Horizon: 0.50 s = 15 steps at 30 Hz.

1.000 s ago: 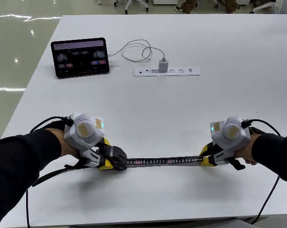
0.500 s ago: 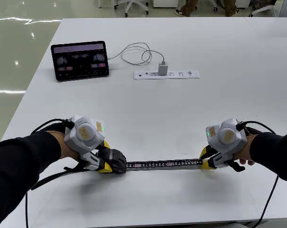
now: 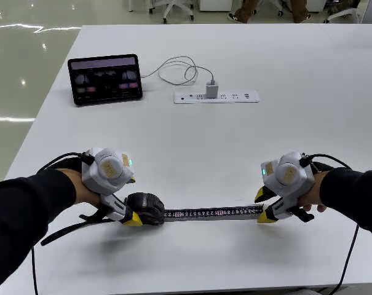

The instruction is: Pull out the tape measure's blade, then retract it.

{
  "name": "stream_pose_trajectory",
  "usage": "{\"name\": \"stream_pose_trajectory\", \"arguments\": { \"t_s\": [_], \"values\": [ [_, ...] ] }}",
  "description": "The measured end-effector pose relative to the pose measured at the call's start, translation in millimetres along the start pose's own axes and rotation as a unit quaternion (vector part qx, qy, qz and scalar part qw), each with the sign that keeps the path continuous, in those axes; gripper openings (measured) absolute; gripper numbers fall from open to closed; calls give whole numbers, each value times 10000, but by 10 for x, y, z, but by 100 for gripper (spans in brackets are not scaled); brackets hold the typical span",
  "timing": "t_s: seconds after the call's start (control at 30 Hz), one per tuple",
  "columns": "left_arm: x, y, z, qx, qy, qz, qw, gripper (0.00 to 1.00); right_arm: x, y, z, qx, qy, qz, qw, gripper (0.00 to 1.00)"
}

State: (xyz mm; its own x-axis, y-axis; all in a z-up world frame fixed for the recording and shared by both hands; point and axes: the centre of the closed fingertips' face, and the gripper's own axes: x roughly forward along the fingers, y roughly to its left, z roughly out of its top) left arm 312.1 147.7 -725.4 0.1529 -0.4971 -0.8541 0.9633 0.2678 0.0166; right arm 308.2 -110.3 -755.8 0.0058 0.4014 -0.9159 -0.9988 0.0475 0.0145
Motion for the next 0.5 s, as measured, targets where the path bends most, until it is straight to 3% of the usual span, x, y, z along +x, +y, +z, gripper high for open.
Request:
{"name": "stream_pose_trajectory", "arguments": {
  "t_s": [0.07,0.17,0.27,0.5],
  "values": [
    [10,-6,-13,-33,24,11,10000,78,0,1,-11,44,-3,-15,10000,31],
    [24,-33,-25,-412,3,-12,9992,85,-12,-6,-35,144,24,-92,9999,36],
    [37,-40,-25,-623,-58,10,9980,99,-26,-8,-52,151,5,-172,9997,40],
    [-15,18,-6,-812,-164,227,9963,100,-45,-14,-46,294,-164,-283,9990,54]
  ]
}}
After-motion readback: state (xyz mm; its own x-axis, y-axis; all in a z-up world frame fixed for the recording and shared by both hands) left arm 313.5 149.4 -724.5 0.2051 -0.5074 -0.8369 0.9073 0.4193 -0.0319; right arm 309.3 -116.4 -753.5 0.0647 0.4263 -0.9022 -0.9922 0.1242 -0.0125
